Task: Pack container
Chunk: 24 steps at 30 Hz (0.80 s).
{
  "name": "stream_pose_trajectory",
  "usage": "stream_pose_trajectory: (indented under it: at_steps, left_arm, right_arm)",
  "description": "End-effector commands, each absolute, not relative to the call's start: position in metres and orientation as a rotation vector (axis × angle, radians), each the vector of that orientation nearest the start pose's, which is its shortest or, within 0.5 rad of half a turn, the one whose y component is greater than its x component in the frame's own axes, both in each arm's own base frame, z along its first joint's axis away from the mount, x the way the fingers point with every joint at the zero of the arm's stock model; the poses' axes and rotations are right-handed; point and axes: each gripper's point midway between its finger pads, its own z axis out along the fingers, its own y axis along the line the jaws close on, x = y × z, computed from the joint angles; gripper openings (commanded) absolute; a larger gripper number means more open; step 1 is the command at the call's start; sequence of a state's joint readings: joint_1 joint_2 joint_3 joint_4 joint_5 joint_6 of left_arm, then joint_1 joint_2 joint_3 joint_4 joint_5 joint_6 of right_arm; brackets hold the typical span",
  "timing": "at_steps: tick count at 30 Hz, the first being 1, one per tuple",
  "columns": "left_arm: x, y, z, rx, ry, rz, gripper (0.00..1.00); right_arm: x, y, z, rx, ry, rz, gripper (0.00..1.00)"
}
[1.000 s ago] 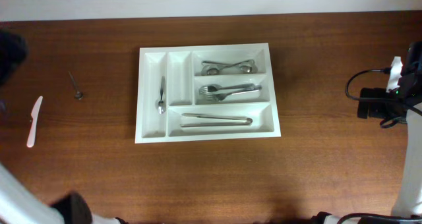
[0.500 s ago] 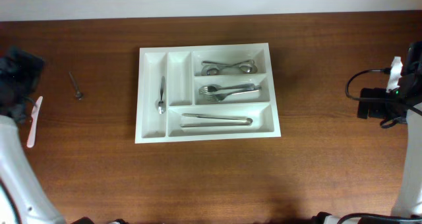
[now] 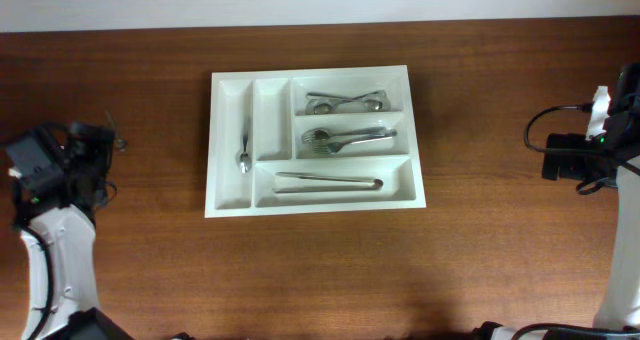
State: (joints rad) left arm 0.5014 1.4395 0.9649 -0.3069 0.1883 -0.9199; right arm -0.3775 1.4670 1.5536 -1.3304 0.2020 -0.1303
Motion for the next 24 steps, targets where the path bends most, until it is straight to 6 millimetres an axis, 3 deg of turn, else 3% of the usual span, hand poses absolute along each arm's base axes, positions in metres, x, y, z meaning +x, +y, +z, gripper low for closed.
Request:
stream_pose_trajectory:
  at_steps: [1,9,15,20,24]
  left_arm:
    - [0.368,0.162,0.139,-1.5,1.785,-0.491,0.99]
    - [0.365,0.171,0.098,-1.666,1.676,-0.491,0.99]
    - [0.378,0.179,0.096,-1.635,1.638,-0.496,0.99]
    - [0.38,0.18,0.084,-1.813,1.508,-0.587,0.99]
    - [0.381,0.174,0.068,-1.891,1.499,-0.637,0.99]
  right_arm:
    - [0.271,-0.149,0.234,0.42,2.8,-0.423,0.99]
    - [0.271,-0.149,0.234,0.42,2.8,-0.423,0.99]
    - [0.271,-0.149,0.234,0.421,2.8,-0.423,0.99]
    - [0.271,-0.149,0.234,0.42,2.8,-0.423,0.99]
    - [0.271,-0.149,0.234,0.42,2.8,-0.423,0.99]
